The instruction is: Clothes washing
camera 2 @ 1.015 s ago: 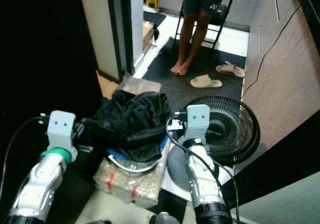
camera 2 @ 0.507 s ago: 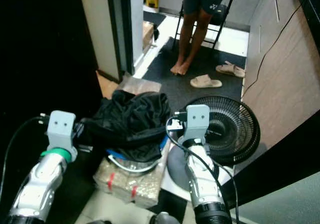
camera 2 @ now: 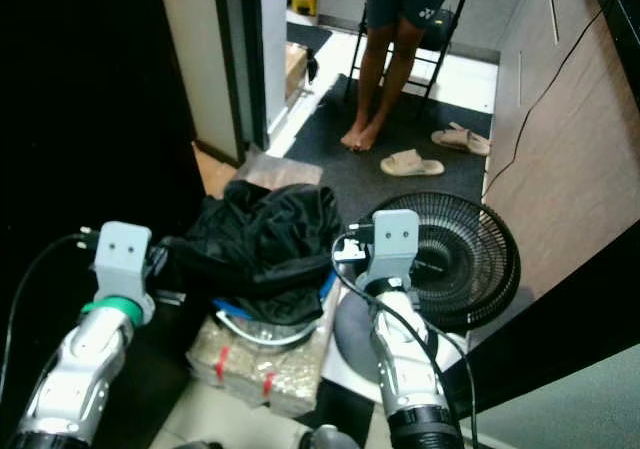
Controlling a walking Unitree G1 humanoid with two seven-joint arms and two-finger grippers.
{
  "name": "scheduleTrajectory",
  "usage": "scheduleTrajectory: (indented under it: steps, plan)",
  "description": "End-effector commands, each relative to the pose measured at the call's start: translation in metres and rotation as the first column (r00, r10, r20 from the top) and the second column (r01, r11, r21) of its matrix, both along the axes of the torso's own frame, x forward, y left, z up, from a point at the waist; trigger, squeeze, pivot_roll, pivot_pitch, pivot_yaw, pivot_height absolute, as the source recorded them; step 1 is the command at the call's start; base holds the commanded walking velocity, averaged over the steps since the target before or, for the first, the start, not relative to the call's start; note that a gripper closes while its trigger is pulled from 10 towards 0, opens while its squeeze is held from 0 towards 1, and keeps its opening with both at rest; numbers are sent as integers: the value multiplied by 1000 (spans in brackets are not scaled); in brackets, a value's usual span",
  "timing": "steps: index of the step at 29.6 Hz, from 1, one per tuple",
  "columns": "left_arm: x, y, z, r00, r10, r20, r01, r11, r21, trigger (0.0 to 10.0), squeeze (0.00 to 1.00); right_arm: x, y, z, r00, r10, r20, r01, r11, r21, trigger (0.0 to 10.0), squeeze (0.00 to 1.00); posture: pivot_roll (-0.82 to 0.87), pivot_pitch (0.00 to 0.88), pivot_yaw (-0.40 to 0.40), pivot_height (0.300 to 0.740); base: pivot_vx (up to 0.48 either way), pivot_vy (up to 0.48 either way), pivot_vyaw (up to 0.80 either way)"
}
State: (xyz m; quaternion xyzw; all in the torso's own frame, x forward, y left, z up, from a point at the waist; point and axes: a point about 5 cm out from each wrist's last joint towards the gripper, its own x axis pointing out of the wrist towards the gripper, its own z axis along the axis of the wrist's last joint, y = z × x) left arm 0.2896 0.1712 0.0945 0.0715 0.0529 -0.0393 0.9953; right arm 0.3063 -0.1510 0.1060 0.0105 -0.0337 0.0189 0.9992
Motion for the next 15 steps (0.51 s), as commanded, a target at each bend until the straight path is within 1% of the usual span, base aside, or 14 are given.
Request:
scheduleTrajectory:
  steps: [1, 8, 11, 15]
  plan:
    - [-2, 0, -4, 1000, 3, -18, -2, 1000, 9, 10000, 0, -2, -1, -1, 1000, -9, 0, 9, 1000, 0, 10000, 0, -46, 0, 39, 740, 0, 0, 0]
    - [-2, 0, -4, 1000, 3, -18, -2, 1000, 9, 10000, 0, -2, -1, -1, 1000, -9, 0, 9, 1000, 0, 10000, 0, -46, 0, 39, 740, 0, 0, 0]
    - [-4, -2, -4, 1000, -18, -13, 18, 999, 30, 10000, 0, -3, 2, -1, 1000, 9, 0, -9, 1000, -9, 10000, 0, -42, 0, 40, 740, 0, 0, 0]
    - [-4, -3, -4, 1000, -23, -10, 24, 999, 35, 10000, 0, -2, 3, -1, 1000, 14, 0, -14, 1000, -10, 10000, 0, -42, 0, 39, 740, 0, 0, 0]
